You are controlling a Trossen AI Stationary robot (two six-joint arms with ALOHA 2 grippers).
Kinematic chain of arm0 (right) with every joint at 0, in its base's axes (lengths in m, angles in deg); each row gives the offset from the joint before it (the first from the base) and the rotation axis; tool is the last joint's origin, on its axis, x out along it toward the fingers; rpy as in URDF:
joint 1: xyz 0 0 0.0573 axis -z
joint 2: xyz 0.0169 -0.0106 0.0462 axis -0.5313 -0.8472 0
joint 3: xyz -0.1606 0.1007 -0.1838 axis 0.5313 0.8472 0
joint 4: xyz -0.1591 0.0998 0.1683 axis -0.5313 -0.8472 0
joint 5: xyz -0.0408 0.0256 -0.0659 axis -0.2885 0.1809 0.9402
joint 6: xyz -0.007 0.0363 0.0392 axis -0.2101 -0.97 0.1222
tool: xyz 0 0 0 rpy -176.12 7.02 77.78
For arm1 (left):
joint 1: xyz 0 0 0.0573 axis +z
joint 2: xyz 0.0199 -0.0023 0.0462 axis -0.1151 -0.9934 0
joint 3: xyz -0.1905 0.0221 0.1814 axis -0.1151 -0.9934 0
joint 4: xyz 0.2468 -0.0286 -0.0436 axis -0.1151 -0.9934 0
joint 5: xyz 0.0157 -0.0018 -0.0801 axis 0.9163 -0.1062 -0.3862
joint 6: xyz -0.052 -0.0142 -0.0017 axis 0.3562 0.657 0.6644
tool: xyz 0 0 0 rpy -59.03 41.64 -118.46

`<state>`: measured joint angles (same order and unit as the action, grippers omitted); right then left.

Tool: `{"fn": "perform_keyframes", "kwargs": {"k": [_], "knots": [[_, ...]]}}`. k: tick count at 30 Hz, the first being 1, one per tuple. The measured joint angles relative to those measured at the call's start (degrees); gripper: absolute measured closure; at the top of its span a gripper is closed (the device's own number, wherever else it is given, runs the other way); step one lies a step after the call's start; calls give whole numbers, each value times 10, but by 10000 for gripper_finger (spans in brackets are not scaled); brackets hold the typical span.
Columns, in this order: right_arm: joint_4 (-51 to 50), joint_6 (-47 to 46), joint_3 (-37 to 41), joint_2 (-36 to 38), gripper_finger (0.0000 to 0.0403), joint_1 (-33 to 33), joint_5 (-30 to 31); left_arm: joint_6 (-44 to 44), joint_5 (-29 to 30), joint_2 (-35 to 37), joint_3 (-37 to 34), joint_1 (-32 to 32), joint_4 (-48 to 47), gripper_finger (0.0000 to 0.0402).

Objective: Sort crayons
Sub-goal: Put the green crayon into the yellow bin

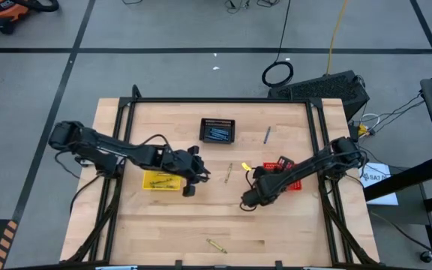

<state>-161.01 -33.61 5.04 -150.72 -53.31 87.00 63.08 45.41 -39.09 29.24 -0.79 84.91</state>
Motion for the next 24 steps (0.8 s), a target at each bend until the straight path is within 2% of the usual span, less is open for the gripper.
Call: {"fn": "perform_keyframes", "kwargs": {"k": [10, 15, 21, 24], "knots": [[-44, -2, -103, 0, 312, 0, 2, 182, 8, -63, 0, 45, 101, 311], [-45, -11, -147, 0, 312, 1, 19, 213, 8, -102, 11, 48, 94, 311], [-46, -17, -198, 0, 312, 2, 29, 271, 8, -144, 57, 46, 90, 311], [-46, -16, -217, 0, 312, 2, 31, 287, 20, -159, 85, 47, 46, 311]]}}
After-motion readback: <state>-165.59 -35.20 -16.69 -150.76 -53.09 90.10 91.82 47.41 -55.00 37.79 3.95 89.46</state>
